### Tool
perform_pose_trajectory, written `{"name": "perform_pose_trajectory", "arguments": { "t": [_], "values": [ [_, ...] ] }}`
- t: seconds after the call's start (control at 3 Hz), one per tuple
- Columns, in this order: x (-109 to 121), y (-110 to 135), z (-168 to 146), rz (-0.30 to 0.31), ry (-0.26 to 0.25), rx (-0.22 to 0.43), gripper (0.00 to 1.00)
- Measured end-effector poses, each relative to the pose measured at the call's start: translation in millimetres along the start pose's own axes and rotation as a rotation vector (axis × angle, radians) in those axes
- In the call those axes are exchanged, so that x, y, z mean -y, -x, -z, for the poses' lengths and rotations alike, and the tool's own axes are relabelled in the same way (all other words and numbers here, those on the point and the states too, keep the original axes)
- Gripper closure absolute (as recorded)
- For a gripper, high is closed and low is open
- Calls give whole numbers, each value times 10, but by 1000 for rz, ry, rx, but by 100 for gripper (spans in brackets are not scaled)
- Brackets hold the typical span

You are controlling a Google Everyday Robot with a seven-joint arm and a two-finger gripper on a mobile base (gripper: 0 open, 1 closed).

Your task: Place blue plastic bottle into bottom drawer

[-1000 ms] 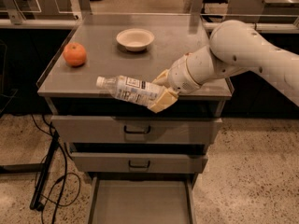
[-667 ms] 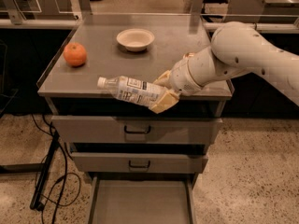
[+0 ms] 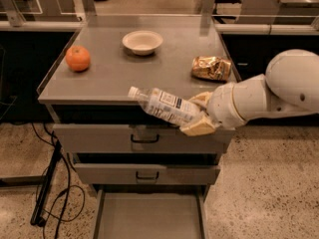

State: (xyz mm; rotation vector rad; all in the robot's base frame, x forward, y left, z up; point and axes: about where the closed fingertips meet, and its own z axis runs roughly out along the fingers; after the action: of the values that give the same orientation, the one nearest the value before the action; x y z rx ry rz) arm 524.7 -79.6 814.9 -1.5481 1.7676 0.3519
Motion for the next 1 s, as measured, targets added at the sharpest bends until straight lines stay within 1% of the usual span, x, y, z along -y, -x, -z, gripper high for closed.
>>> {"name": "perform_pose_trajectory", "arguments": {
  "t": [0.33,0.67,1.0],
  "values": [
    [-83,-182,101,-28,-11,-16,100],
    [-84,-183,99,-28,-10,-16,100],
    [-201,-312,-222,-28,10,-34,100]
  ]
}}
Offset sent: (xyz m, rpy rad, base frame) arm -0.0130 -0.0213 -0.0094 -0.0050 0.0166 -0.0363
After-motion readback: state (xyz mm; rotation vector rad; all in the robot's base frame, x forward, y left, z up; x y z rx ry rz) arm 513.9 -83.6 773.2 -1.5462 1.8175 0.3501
